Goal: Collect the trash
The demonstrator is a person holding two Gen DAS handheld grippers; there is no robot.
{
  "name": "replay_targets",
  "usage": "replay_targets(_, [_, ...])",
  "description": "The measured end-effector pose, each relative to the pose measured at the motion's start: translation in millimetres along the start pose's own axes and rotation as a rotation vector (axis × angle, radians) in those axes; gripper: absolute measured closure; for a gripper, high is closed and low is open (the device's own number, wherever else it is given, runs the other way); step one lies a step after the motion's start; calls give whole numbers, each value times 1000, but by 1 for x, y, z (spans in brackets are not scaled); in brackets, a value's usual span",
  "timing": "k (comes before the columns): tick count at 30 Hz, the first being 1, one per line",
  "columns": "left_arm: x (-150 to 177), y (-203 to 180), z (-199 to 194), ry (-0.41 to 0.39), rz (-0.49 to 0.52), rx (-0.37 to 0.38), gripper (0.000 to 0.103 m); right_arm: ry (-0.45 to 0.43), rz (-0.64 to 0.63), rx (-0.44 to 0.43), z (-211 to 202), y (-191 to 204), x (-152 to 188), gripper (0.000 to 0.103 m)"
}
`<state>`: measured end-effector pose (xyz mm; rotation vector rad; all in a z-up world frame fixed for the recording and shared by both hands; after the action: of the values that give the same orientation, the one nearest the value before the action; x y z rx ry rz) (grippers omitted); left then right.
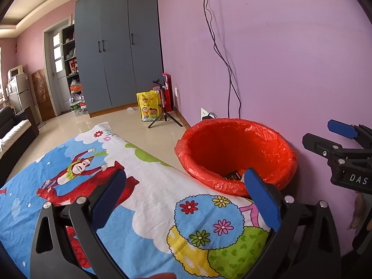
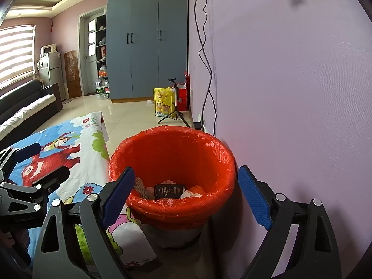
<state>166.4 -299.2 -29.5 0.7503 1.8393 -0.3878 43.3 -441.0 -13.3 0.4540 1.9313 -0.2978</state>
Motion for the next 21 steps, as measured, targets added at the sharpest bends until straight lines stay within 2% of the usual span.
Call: replay_targets(21, [-3,-1,7,9,-12,32,5,0,11,1,1,3,0,19])
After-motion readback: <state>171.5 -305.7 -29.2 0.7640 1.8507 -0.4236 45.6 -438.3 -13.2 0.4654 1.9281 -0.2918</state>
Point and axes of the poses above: each gripper's, at about its wrist camera, not at the fingertips, and z roughly the way its jaws point, y to its left, x to its underside, the point moved 4 cm from there along z, roughly the way its jaws point, and after that the axes turned 7 degrees about -y, right-handed, at the moved point
